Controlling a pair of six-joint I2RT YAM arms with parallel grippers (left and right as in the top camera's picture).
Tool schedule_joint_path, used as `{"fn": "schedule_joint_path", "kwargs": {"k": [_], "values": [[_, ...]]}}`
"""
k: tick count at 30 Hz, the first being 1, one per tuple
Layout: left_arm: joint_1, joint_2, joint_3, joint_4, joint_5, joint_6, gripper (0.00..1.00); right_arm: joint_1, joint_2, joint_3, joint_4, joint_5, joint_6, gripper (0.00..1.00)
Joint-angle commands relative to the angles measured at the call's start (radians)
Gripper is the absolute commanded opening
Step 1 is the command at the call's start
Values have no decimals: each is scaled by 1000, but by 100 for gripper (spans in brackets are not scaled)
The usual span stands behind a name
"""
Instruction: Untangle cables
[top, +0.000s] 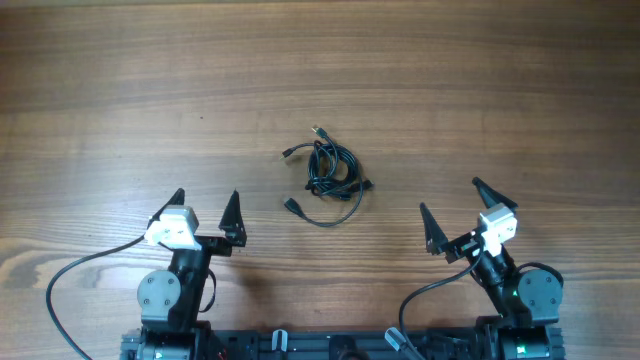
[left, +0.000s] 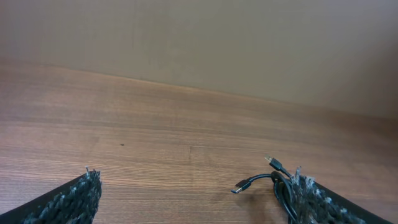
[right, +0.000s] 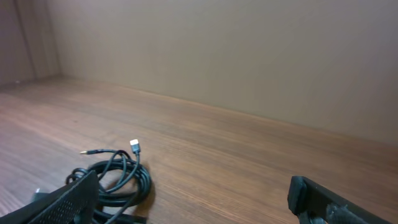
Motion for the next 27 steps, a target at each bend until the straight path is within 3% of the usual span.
{"fn": "schedule_joint_path", "kwargs": {"k": [1,8,17,27], "values": [[6,-5,-4,-2,27,-45,100,-4,3,11,6,-79,22,100],[6,72,14,-18,50,-60,100,-4,40,40,-3,-106,23,100],[6,282,231,-31,122,-59,100,-4,160,155,-31,-179,23,100],[6,567,609,-317,203,-55,100,-4,459,441,-167,-289,30,100]]}}
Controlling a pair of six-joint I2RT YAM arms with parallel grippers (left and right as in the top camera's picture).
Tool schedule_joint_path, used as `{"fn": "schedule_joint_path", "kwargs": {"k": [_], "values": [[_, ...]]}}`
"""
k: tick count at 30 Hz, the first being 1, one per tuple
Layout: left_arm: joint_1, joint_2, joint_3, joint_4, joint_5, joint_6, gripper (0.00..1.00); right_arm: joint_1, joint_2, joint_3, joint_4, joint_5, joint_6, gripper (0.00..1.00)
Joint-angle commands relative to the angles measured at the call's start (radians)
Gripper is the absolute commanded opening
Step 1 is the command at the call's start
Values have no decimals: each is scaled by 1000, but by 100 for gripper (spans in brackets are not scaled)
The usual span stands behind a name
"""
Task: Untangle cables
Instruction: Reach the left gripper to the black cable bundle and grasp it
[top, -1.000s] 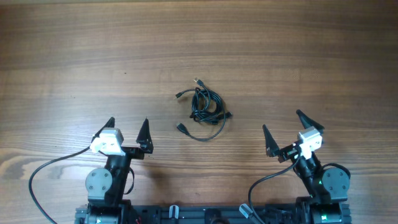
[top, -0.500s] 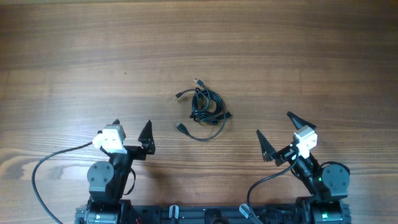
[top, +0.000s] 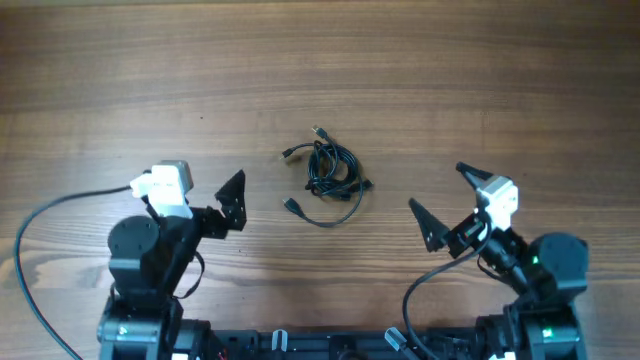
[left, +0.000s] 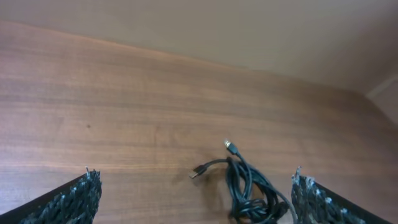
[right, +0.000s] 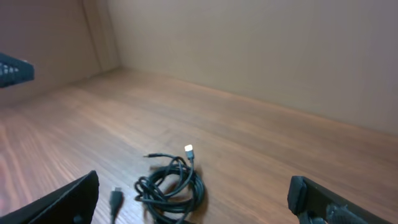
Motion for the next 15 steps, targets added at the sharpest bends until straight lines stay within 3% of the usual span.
{"fn": "schedule_joint_path", "kwargs": {"k": [1,5,10,15], "values": [[5,92,116,-39,91,-2,100,-4,106,115,-60,-83,12,100],[6,222,208,-91,148,-54,100,-4,226,229,-103,-133,56,100],[5,349,239,-46,220,-54,100,-4,343,327,-216,-172,53,100],[6,378,239,-50,220,-55,100,-4,446,429,-362,-172,52,100]]}}
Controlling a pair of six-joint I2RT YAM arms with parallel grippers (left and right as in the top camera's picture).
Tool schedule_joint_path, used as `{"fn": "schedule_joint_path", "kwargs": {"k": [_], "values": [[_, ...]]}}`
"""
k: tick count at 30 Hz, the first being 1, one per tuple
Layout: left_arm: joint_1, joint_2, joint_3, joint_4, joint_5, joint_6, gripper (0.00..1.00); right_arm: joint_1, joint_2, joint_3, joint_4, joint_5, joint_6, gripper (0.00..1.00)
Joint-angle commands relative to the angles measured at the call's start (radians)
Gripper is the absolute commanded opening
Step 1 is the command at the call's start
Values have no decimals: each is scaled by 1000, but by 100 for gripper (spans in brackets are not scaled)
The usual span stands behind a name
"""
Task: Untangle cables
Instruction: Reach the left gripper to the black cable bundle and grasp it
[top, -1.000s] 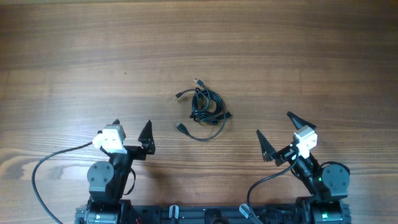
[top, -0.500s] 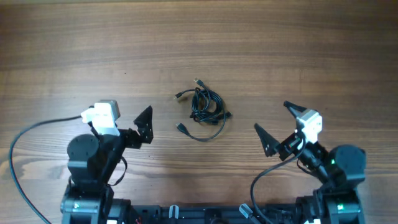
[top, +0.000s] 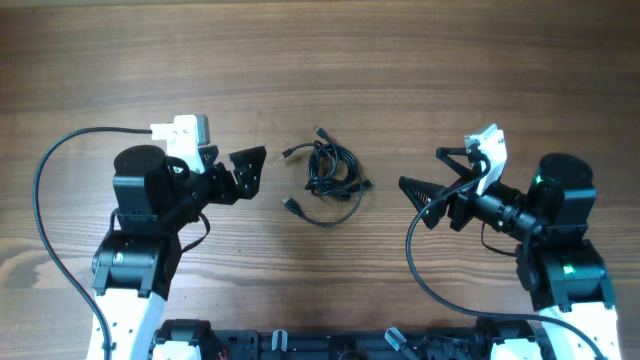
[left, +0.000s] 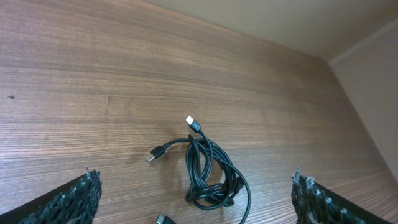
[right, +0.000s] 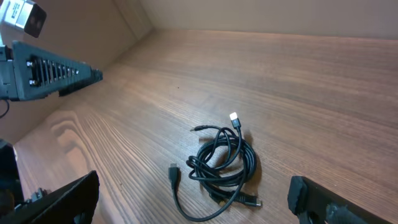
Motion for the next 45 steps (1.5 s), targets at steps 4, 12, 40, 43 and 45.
{"fn": "schedule_joint_path", "kwargs": {"k": [4,12,40,43,45], "values": [[5,7,25,25,74,-6,100,-4,93,143,-109,3,8,100],[-50,226,119,42,71,-121,99,-4,93,142,-118,0,84,100],[-333,648,148,266,-214,-404,79,-4,117,142,-176,3,85,100],[-387,708,148,266,-294,-534,70,-4,134,142,-179,3,86,100],[-415,748,148,268,-317,-582,65,-4,145,142,-185,3,86,100]]}}
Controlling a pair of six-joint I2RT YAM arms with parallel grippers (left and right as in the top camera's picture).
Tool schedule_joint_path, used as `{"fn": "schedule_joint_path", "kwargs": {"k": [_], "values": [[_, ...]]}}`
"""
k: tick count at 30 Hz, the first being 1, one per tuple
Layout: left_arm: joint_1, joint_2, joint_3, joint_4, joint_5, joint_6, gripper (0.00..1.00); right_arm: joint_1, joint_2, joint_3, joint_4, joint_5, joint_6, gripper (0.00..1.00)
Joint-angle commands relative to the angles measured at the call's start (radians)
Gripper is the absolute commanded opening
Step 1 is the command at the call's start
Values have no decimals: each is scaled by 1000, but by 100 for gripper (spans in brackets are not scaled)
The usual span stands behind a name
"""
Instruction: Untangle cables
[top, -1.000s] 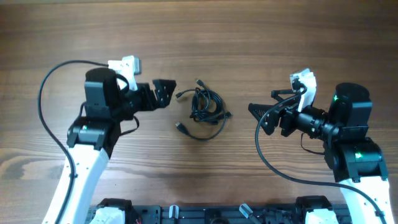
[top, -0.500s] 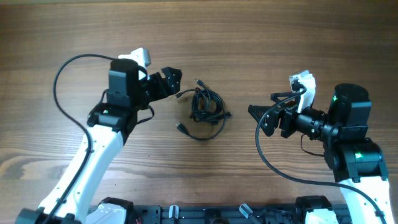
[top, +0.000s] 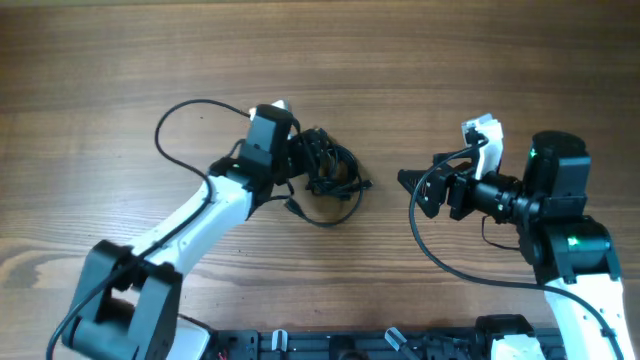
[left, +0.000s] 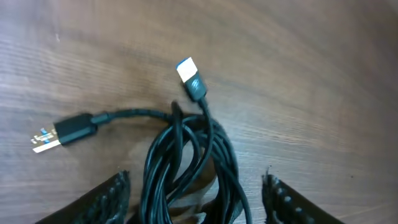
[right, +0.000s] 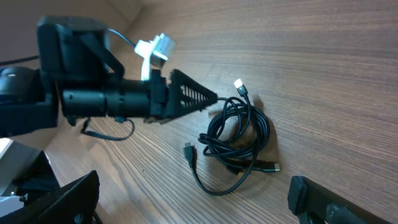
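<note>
A knot of black cables (top: 332, 172) lies mid-table, one loose end curving toward the near side. My left gripper (top: 303, 157) is open at the knot's left side. In the left wrist view its fingers (left: 115, 194) flank the bundled strands (left: 186, 162), with a silver-tipped plug (left: 185, 66) and a second plug (left: 55, 133) beyond them. My right gripper (top: 408, 182) is open and hangs right of the knot, apart from it. The right wrist view shows the cables (right: 239, 134) and the left gripper (right: 196, 94) from the side.
The bare wooden table (top: 500, 70) surrounds the knot on all sides. The left arm's own grey lead (top: 175, 115) loops over the table behind it. The arm bases (top: 130, 320) stand along the near edge.
My left gripper was a short way left of the knot; now it is at the knot with its open fingers either side of the strands. The right gripper has stayed about where it was.
Both grippers were open and low by the near edge, far from the knot. Then both stood higher, looking down at it. Then they flanked it left and right. Now the left one straddles the strands; the cables have not moved.
</note>
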Motion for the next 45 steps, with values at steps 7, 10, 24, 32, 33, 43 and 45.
{"fn": "schedule_joint_path", "kwargs": {"k": [7,10,24,32,33,43,45], "values": [[-54,140,19,51,-127,-105,55,-4,37,24,-29,2,6,100],[-62,186,19,74,-126,-105,50,-4,37,24,-30,3,3,100],[-92,220,19,74,-136,-98,13,-4,37,24,-44,6,3,100],[-87,82,19,40,-128,-47,5,-4,37,24,-35,14,-27,100],[-87,39,19,14,-122,-29,4,-4,37,24,-36,14,-27,100],[32,-175,19,-71,202,41,4,-4,31,24,-36,13,-20,98],[91,-177,19,-121,237,42,4,-4,18,24,-37,13,-20,98]]}}
